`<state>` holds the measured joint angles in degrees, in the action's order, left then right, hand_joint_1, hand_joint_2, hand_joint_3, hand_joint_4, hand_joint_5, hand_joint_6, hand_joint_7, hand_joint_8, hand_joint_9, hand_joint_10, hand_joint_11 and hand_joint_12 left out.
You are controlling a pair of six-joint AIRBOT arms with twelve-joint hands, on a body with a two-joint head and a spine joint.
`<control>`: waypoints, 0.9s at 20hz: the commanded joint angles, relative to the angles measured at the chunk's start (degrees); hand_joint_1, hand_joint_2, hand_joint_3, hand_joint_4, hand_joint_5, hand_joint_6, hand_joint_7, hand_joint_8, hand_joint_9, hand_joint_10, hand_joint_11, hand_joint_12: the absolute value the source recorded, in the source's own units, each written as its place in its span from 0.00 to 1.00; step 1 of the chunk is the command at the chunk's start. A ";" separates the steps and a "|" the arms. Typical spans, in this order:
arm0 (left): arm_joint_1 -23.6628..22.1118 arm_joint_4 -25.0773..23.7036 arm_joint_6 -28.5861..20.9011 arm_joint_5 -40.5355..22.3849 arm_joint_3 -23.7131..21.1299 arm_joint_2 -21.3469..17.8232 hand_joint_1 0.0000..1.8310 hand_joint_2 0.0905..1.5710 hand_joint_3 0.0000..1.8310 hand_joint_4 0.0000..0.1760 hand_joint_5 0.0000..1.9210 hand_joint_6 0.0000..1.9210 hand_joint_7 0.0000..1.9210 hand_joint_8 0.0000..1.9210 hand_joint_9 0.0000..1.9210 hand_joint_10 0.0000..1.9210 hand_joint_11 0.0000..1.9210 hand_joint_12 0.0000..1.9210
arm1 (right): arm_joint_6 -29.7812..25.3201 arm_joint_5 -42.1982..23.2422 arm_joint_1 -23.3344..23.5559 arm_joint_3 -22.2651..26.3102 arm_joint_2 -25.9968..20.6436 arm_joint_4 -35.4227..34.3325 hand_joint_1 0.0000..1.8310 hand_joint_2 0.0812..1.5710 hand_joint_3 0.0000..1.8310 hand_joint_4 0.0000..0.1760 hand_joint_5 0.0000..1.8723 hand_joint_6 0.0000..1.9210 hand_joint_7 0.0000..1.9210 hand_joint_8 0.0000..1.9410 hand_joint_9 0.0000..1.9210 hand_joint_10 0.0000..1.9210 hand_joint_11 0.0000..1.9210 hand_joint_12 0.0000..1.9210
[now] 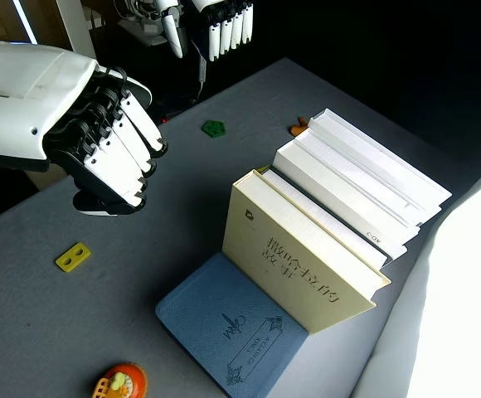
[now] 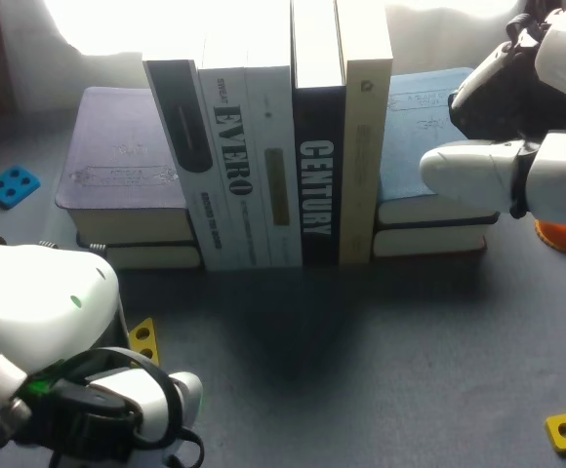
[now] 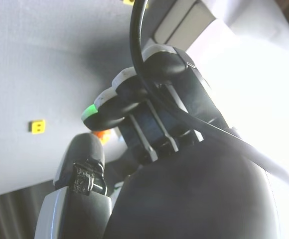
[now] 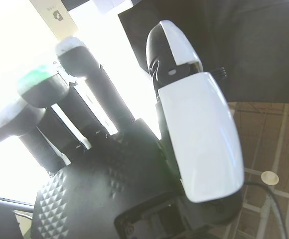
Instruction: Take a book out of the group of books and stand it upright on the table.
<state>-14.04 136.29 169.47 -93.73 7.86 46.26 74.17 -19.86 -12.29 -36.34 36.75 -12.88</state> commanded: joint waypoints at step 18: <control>-0.51 -4.50 0.10 0.48 -0.09 -0.10 0.00 0.82 0.00 0.19 0.04 0.00 0.06 0.00 0.04 0.00 0.00 0.20 | 3.46 -11.87 -3.62 2.16 -1.65 0.69 0.00 0.75 0.00 0.00 0.02 0.00 0.01 0.00 0.00 0.00 0.00 0.00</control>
<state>-14.04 136.64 169.49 -93.86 7.86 46.26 77.91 -22.92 -16.75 -34.33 35.42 -12.58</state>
